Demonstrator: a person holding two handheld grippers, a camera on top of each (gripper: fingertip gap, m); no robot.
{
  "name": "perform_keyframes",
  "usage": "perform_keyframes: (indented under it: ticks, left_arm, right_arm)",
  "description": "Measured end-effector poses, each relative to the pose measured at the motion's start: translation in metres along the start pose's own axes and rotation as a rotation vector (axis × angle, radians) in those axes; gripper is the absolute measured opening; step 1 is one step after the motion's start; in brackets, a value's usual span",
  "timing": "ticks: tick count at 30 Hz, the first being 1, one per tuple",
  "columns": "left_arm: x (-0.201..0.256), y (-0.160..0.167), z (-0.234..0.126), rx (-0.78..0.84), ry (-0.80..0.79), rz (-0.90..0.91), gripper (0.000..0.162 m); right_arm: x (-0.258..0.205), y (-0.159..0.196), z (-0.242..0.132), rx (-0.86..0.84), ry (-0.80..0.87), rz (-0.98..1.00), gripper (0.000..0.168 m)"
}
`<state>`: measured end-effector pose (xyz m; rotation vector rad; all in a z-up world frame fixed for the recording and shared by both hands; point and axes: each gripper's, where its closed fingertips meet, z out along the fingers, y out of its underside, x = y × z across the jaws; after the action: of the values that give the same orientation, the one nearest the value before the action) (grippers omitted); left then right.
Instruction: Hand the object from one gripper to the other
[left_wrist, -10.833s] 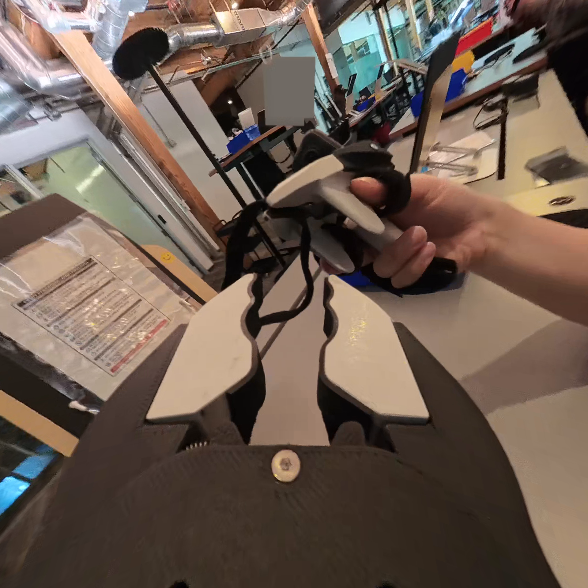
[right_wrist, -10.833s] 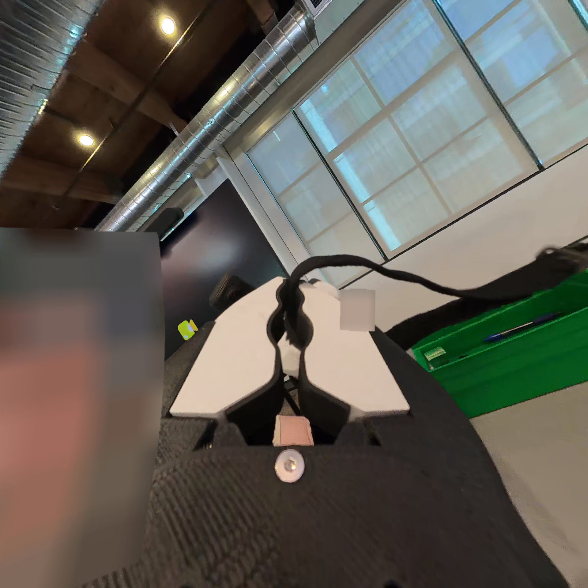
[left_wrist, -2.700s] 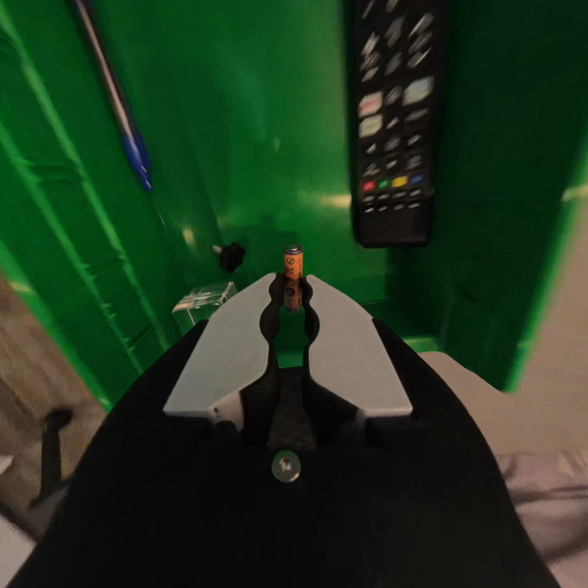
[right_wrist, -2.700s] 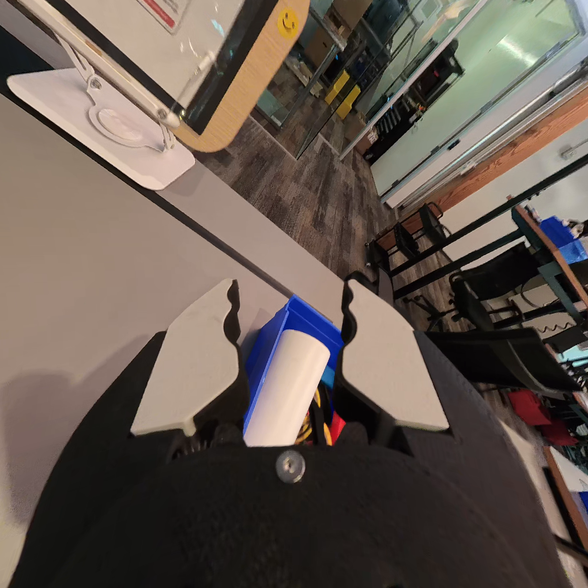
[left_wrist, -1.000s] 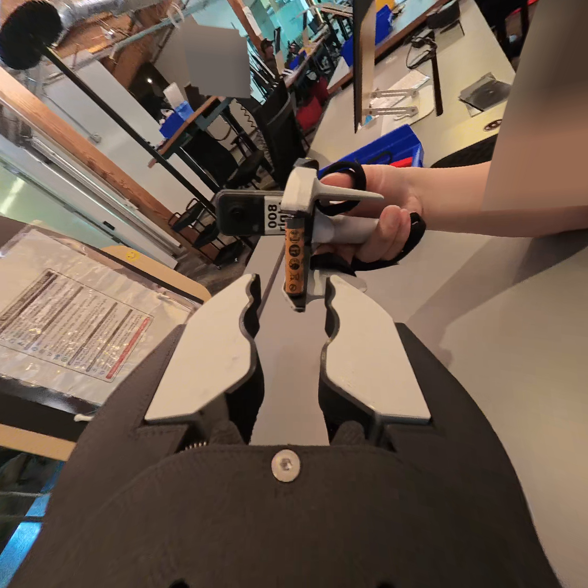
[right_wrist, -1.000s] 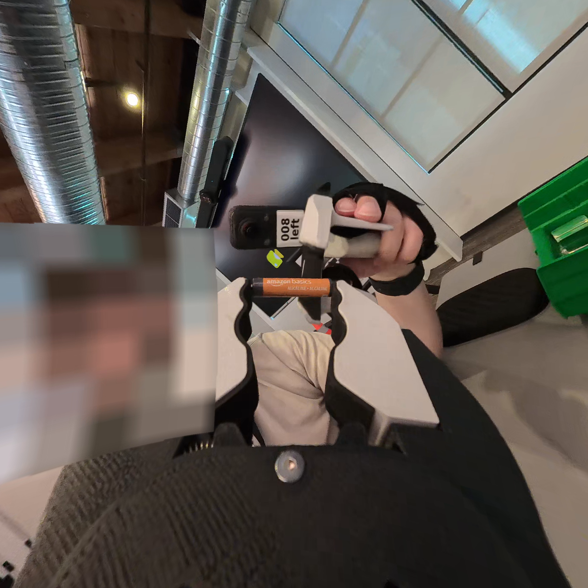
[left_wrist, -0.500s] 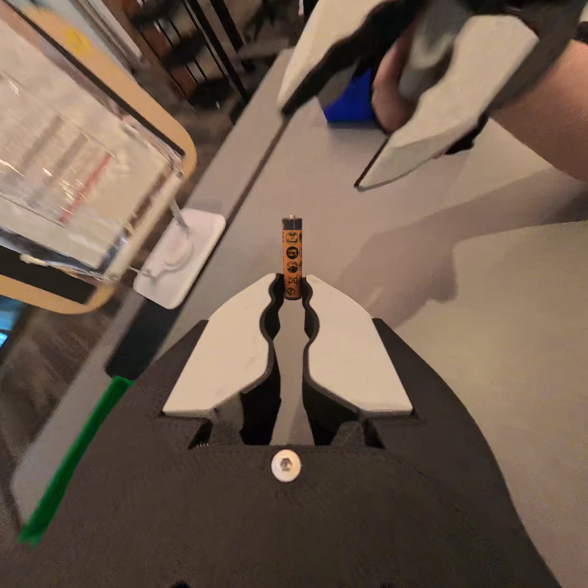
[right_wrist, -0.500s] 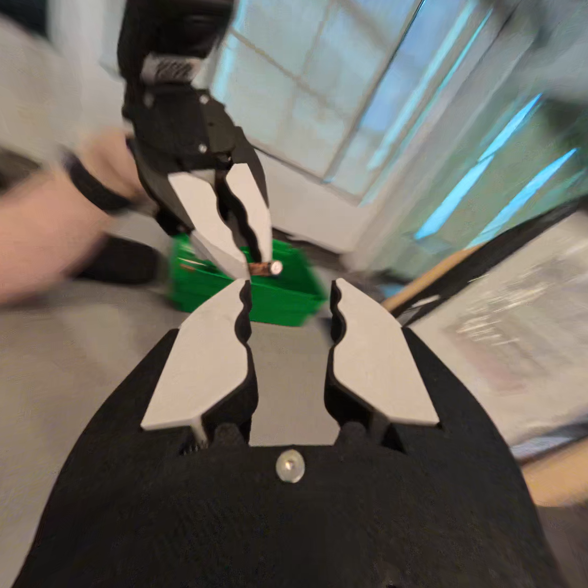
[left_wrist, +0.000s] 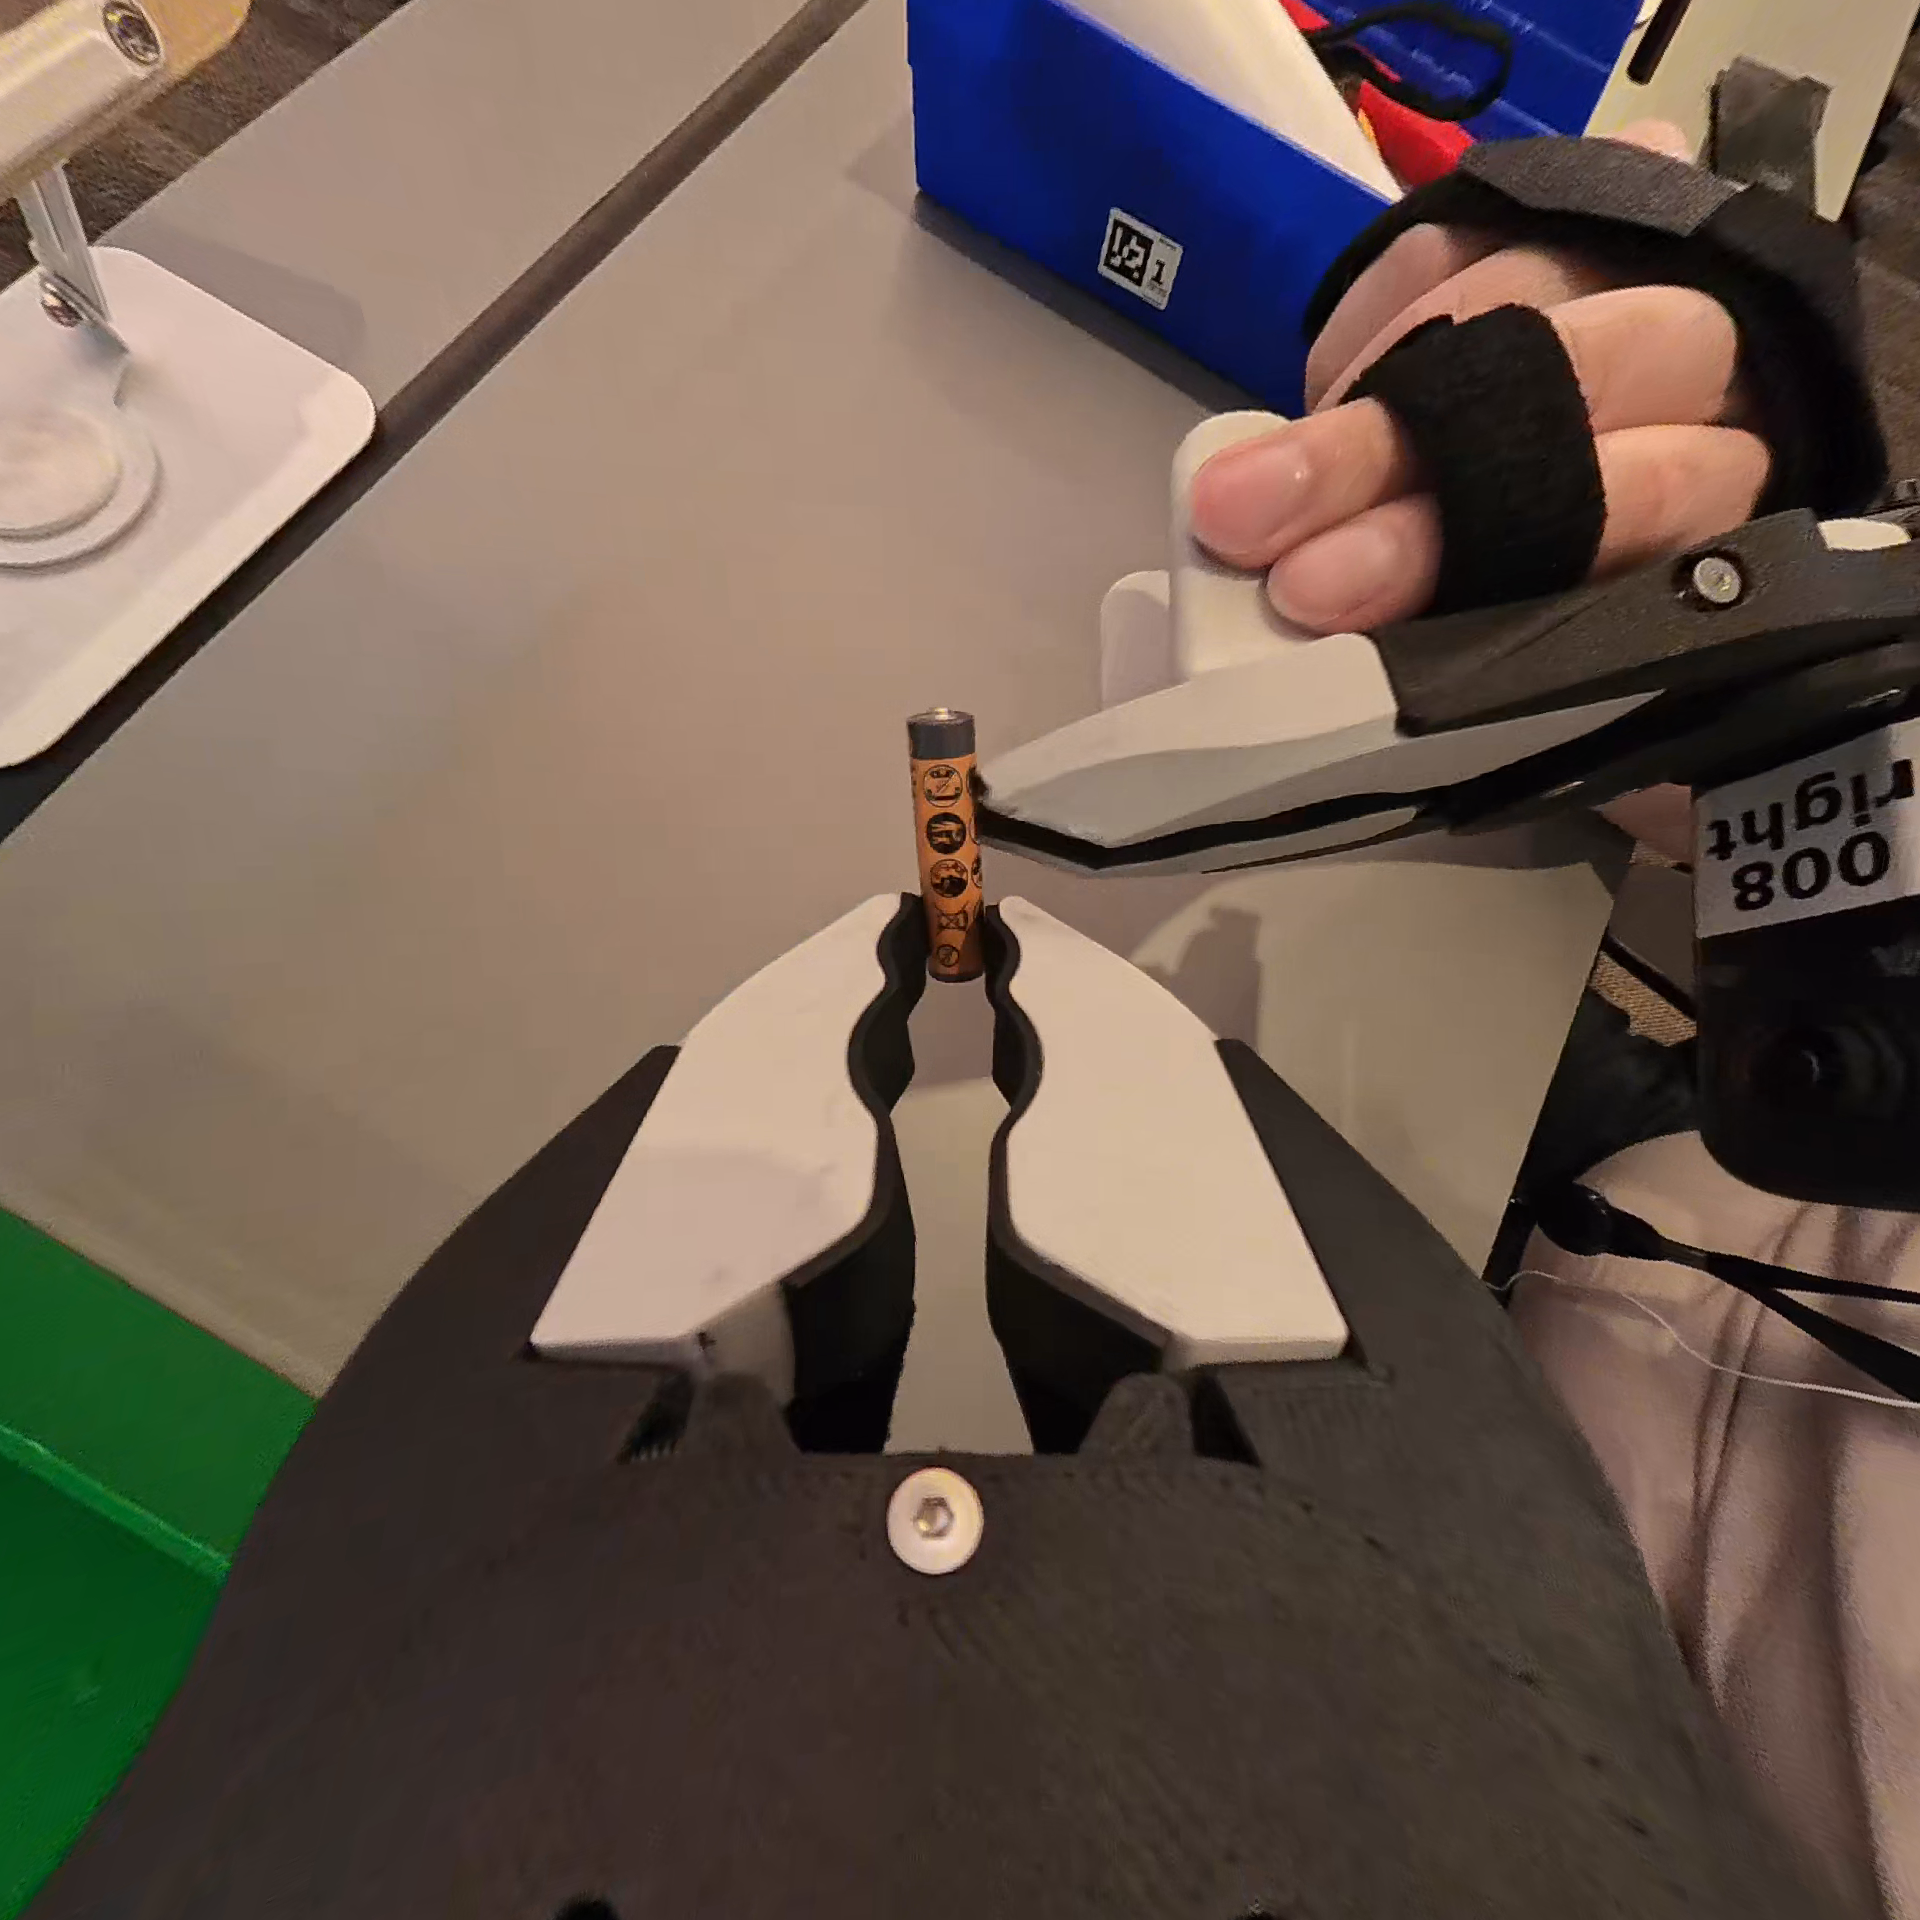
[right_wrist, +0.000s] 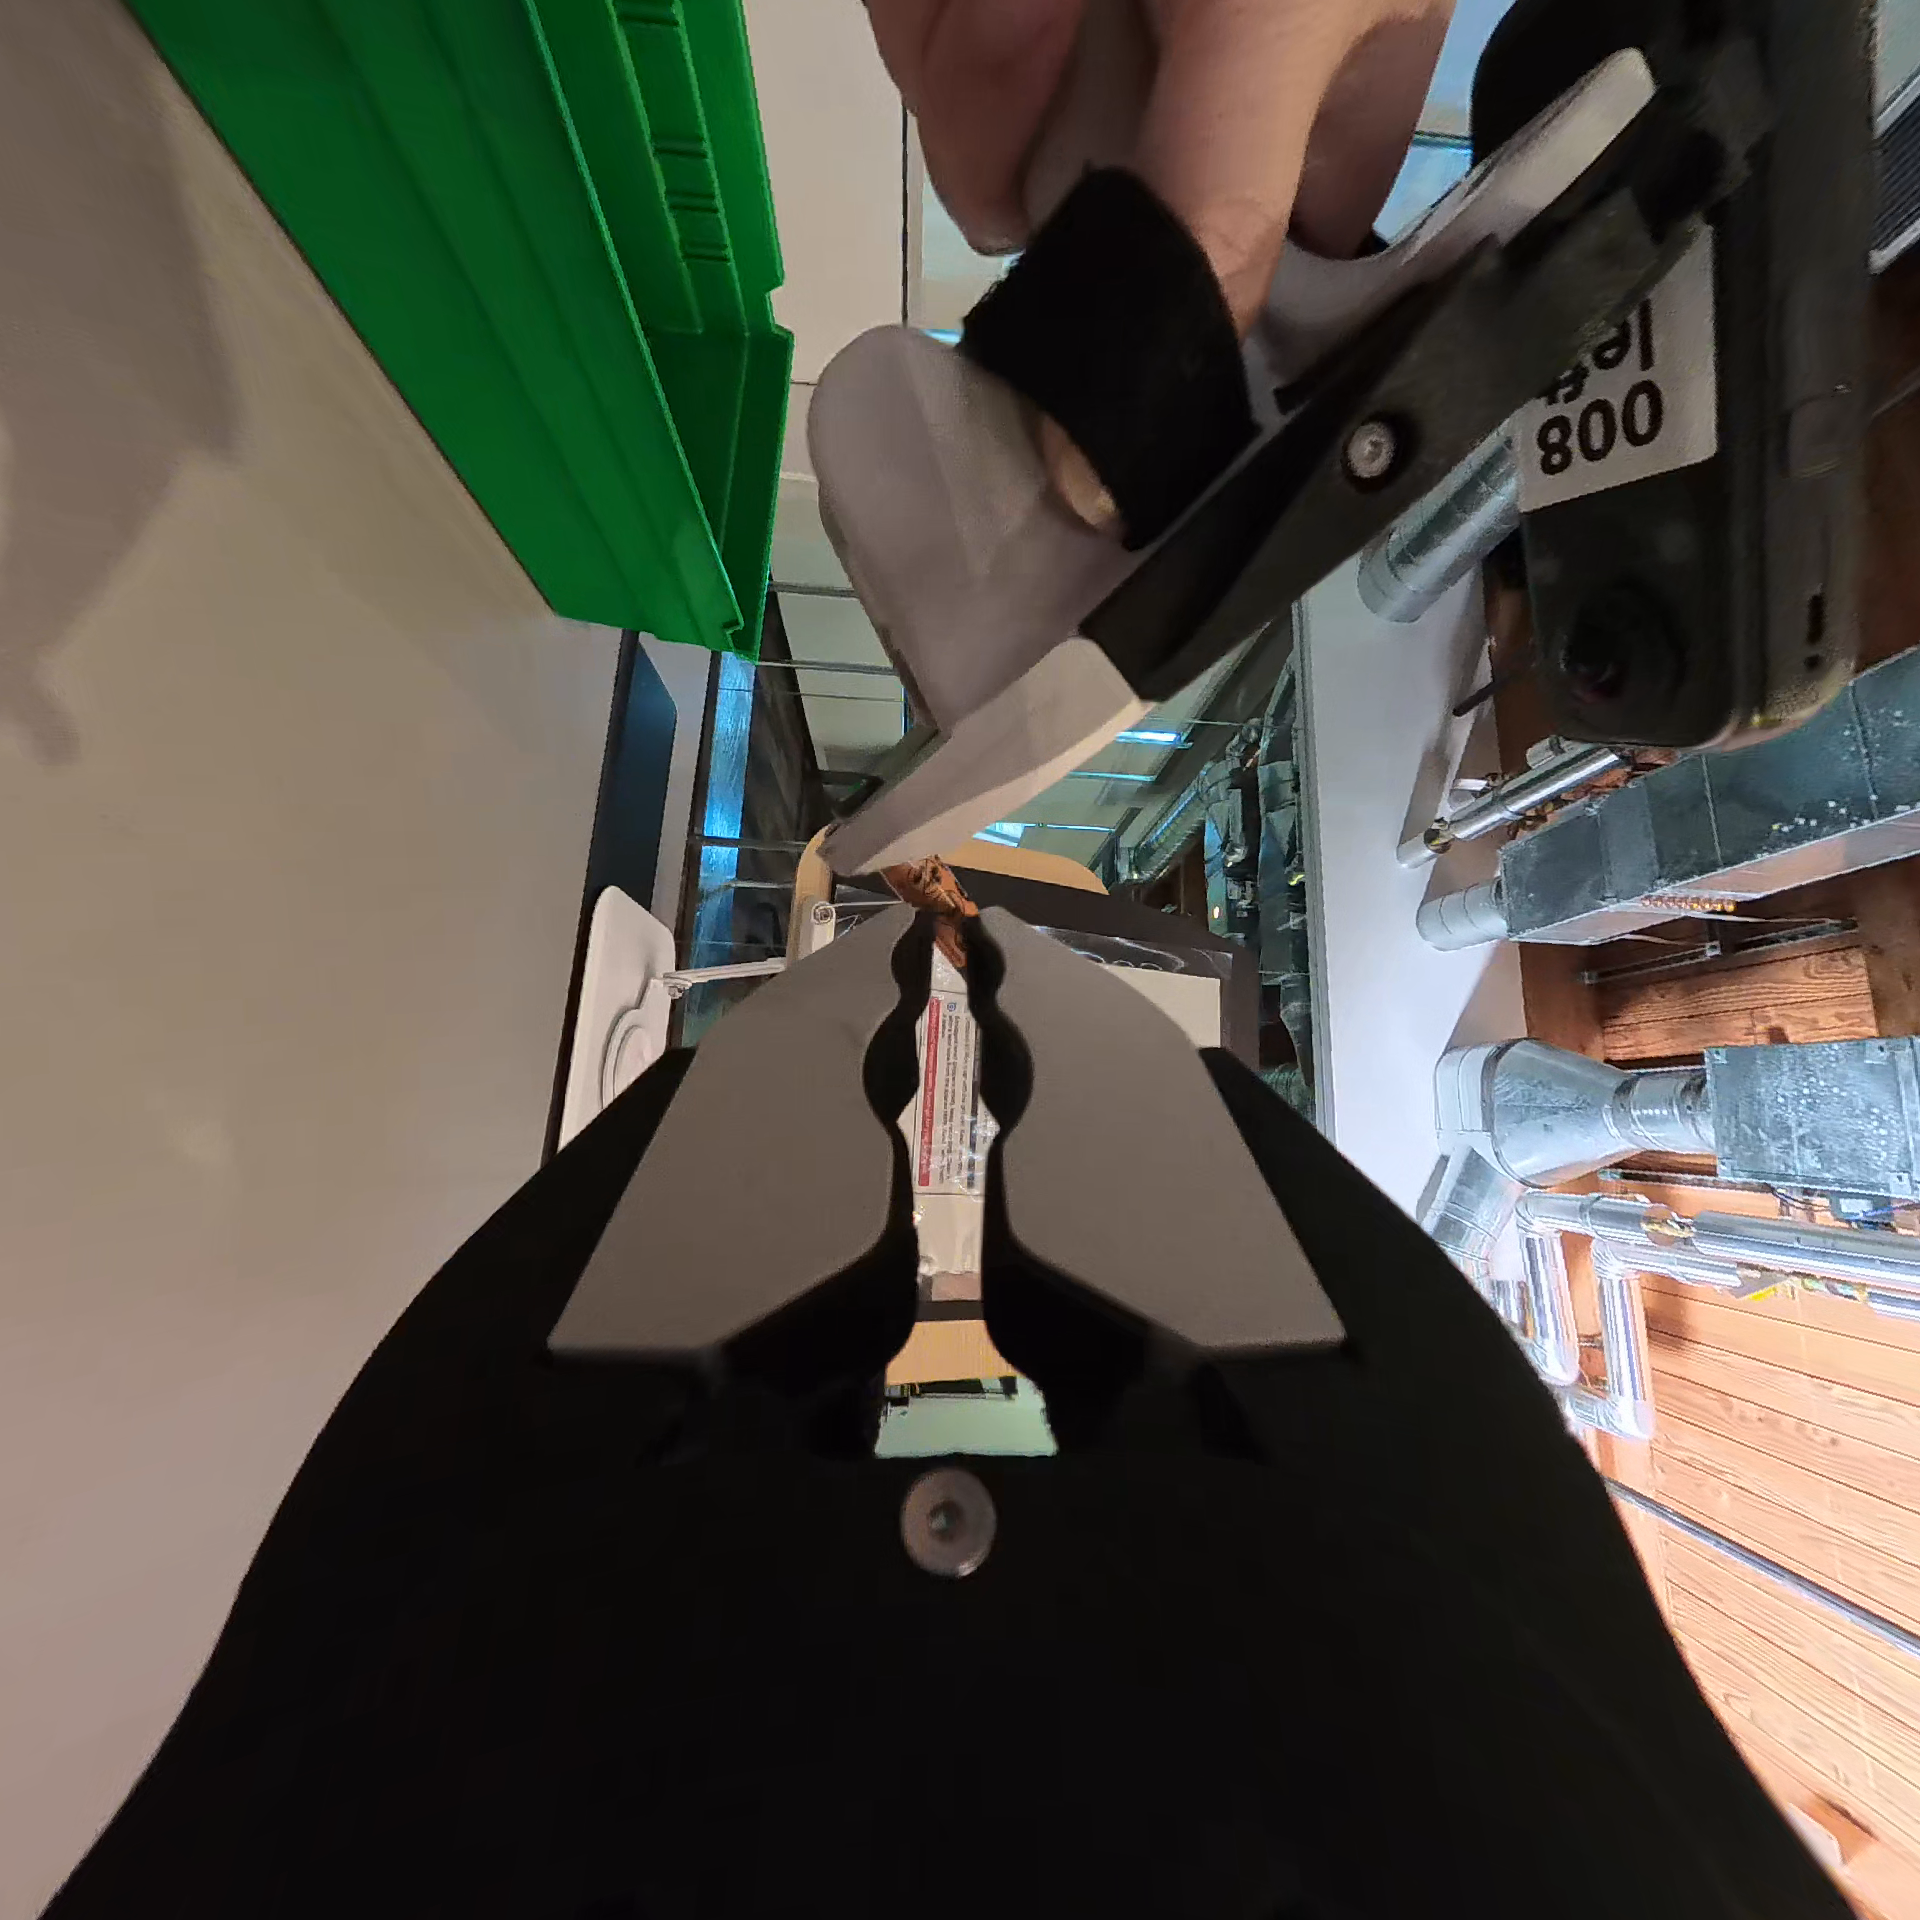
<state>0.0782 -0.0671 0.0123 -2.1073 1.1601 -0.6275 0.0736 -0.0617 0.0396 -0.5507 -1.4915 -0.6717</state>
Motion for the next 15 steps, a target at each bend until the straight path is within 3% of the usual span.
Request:
perform_keyframes:
  ticks: [2, 5, 9, 12, 15]
  left_arm:
    - [0.003, -0.001, -0.001, 0.006, 0.021, 0.000, 0.010]
    - [0.007, 0.000, -0.001, -0.002, 0.036, 0.007, 0.010]
    - [0.010, -0.002, 0.000, 0.006, 0.052, 0.017, 0.011]
    - [0.015, -0.022, -0.017, 0.144, 0.094, 0.052, 0.017]
    - [0.009, -0.050, -0.049, 0.363, 0.001, 0.121, 0.047]
  right_arm:
    - [0.002, 0.000, 0.000, -0.004, 0.012, 0.005, 0.019]
    - [-0.001, 0.001, 0.002, -0.023, -0.010, -0.008, 0.023]
    - [-0.006, 0.003, 0.003, -0.036, -0.022, -0.020, 0.015]
    - [0.007, 0.013, 0.003, -0.032, 0.017, 0.136, 0.011]
    - [0.026, 0.034, 0.002, -0.014, 0.044, 0.521, 0.011]
